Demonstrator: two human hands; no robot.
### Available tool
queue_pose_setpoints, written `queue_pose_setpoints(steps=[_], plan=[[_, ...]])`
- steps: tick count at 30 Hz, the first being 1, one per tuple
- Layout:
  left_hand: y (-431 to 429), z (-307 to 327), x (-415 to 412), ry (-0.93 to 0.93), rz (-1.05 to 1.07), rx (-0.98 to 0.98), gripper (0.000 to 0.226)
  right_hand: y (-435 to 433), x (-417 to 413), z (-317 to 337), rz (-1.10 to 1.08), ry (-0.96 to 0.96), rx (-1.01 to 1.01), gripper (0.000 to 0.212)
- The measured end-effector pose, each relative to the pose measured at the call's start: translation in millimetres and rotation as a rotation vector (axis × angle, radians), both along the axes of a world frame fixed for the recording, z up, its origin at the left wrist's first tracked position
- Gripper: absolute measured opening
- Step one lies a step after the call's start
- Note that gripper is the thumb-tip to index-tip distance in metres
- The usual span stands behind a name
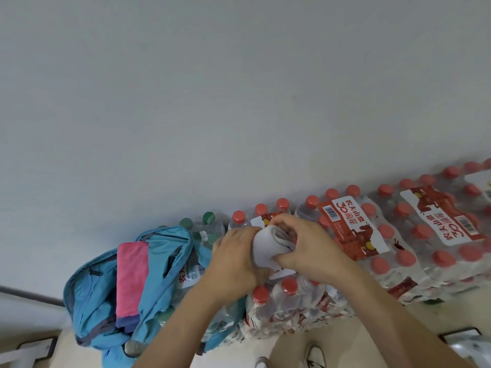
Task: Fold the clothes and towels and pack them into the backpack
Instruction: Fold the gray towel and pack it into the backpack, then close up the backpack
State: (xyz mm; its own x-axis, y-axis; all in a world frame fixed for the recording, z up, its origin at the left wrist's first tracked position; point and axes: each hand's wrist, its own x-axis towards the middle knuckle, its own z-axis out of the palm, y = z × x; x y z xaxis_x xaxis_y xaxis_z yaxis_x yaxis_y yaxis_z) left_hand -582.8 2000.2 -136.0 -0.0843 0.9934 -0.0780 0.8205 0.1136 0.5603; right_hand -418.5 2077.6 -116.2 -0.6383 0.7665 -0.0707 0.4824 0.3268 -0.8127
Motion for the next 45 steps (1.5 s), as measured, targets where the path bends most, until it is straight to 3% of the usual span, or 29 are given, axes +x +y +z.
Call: queue_pose_setpoints(steps=[2,6,9,13,17,20,23,29,31,33,38,42,45], plan=[[-4.6,23.4,1.9,-0.338,0.048,0.074,0.052,-5.0,-5.9,11.7,-0.022,0.101,-0.024,0.047],[-15.6,46.8,1.7,-0.876,0.261,0.174,0.048,-10.1,-5.9,26.3,-0.027,0.383,-0.325,0.055],[-21.4,50.7,2.8,-1.111,0.35,0.249,0.052,-24.8,-3.9,25.2,0.089,0.374,-0.459,0.058],[-33.2,50.2,8.2,-1.243,0.381,0.248,0.055,-42.5,-5.8,21.3,0.071,0.362,-0.391,0.055],[-53.7,52.7,-2.5,-1.167,0.434,0.324,0.074,-54.9,-6.5,20.9,0.119,0.262,-0.263,0.059],[-75.2,56.0,-5.2,-1.143,0.436,0.42,0.074,-67.0,-10.7,13.6,0.157,0.255,-0.299,0.062],[-105.3,46.4,6.6,-1.085,0.593,0.443,0.076,-80.8,-19.0,2.8,0.151,0.326,-0.38,0.057],[-183.0,18.0,17.9,-1.003,0.758,0.243,0.047,-126.2,-46.8,-21.0,0.054,0.41,-0.632,0.052],[-202.3,12.1,5.3,-0.853,0.854,0.231,0.029,-140.0,-57.4,-23.3,0.059,0.377,-0.627,0.045],[-216.9,5.0,-14.4,-0.707,0.94,0.251,0.01,-144.6,-70.4,-21.5,0.05,0.342,-0.588,0.041],[-241.6,-16.9,-93.2,-0.467,1.116,0.297,0.017,-142.8,-129.3,-12.9,0.035,0.216,-0.373,0.029],[-246.8,-46.1,-178.1,-0.399,1.182,0.242,0.013,-152.9,-200.9,-11.0,0.031,0.086,-0.197,0.031],[-239.5,-76.8,-248.8,-0.366,1.162,0.108,0.036,-163.4,-260.6,-17.6,0.016,-0.038,0.008,0.029]])
